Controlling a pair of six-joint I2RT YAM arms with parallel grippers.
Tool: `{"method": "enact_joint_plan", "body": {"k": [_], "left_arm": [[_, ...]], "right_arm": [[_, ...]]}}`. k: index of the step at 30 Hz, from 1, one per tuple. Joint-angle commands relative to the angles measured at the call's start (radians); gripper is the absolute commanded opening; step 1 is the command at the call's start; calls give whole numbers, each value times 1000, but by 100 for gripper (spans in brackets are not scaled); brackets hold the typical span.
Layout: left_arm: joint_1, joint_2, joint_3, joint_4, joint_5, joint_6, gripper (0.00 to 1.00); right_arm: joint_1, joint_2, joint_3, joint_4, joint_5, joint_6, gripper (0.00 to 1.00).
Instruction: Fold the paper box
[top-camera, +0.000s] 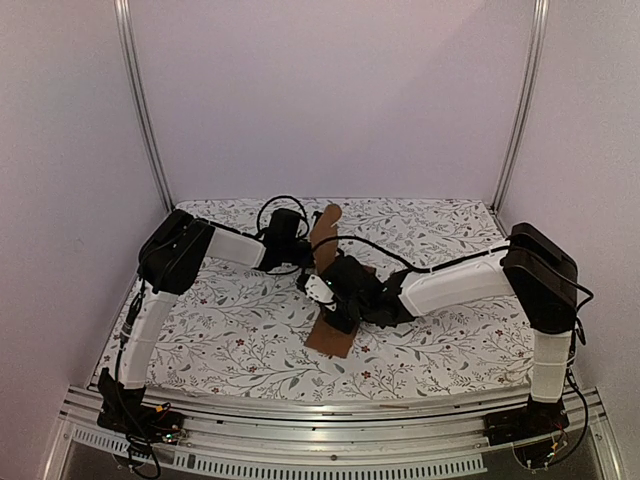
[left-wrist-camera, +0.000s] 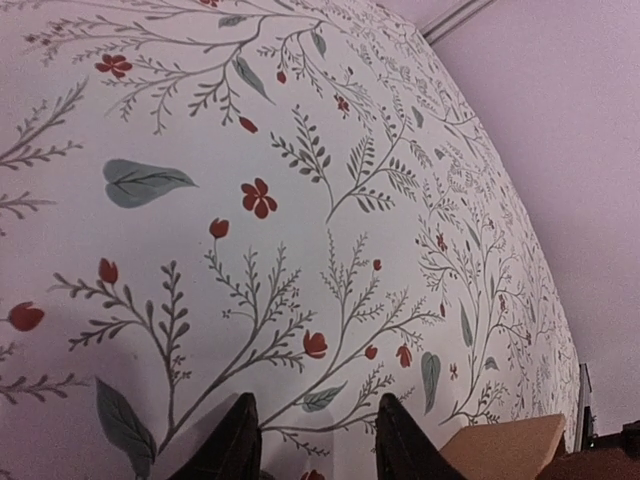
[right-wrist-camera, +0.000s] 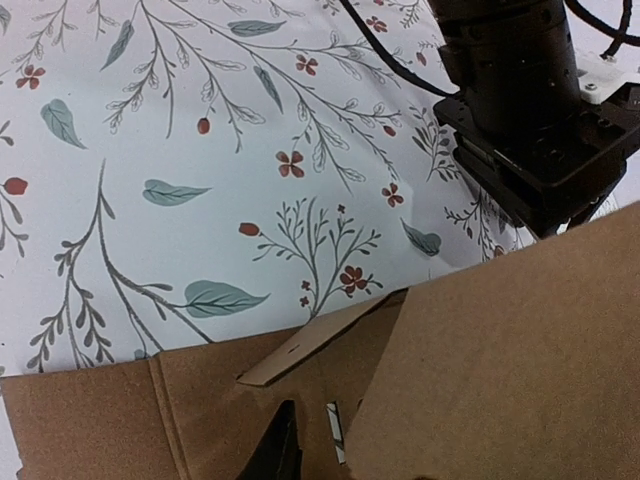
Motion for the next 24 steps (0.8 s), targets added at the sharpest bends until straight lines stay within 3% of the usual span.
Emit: {"method": "enact_joint_plan", "body": {"k": [1, 6, 10, 14, 20, 24], "left_arm": [[-7, -36, -25, 6, 20, 12, 39], [-5, -40, -38, 15, 17, 6, 39], [0, -51, -61, 30, 11, 0, 39], [19, -76, -104, 63, 0, -25, 40], [77, -218, -208, 22, -93, -14, 47], [130, -339, -313, -41, -184, -3, 50]], "right_arm": [[-31, 17, 8, 17, 48, -8, 16], [-45, 22, -8, 13, 7, -31, 16], [-42, -47, -49, -32, -206, -47, 27], [-42, -123, -15, -164, -311, -46, 38], [-53, -289, -44, -339, -326, -97, 48], [-151, -331, -71, -401, -401, -140, 48]]}}
